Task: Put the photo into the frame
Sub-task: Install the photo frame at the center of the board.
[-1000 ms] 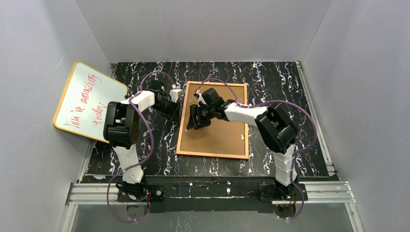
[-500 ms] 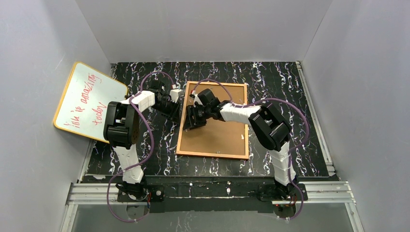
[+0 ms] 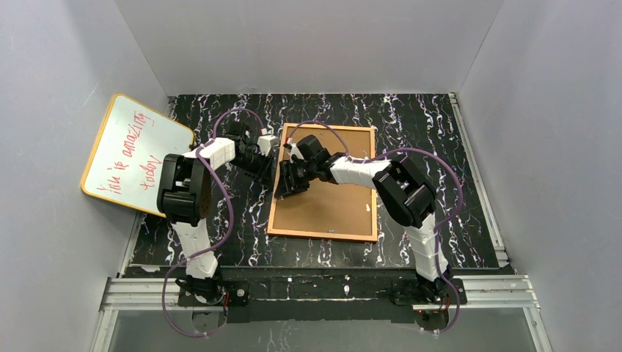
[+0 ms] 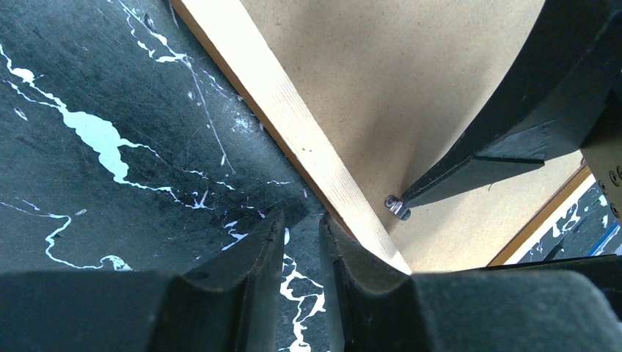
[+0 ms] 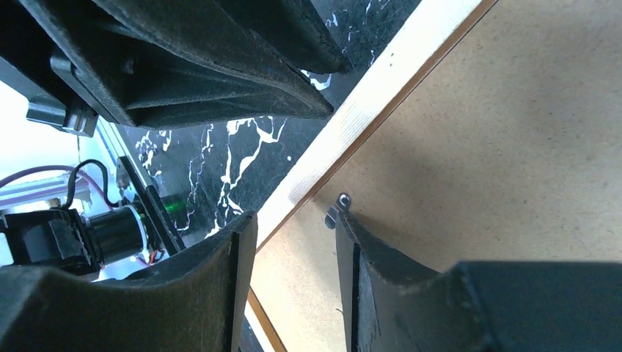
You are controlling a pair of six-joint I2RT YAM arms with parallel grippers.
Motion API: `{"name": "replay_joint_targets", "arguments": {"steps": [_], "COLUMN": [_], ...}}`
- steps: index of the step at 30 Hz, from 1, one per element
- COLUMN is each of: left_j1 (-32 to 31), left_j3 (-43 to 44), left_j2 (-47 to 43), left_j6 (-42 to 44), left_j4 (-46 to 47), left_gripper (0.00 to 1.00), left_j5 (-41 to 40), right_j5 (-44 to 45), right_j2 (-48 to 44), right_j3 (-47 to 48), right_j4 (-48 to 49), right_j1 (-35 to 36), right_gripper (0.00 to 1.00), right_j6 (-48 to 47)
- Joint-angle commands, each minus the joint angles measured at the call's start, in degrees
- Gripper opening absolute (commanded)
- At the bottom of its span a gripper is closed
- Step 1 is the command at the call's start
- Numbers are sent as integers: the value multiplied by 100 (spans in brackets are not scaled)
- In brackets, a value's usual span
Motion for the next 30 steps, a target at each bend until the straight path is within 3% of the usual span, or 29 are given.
{"name": "replay_joint_targets", "arguments": {"steps": [1,30], "left_j1": [-4,-22], "left_j3": [28,-100], "left_j2": [-33,-169], "left_j6": [80,276], "left_j4": [-188,-242], "left_gripper": [22,18], "left_j5": [14,29], "right_j5": [-59,88], "right_j2": [163,366], "right_j3": [184,286], "right_j4": [-106,312], "right_j1": [89,132], "right_gripper": [52,48], "right_j6": [-91,210]}}
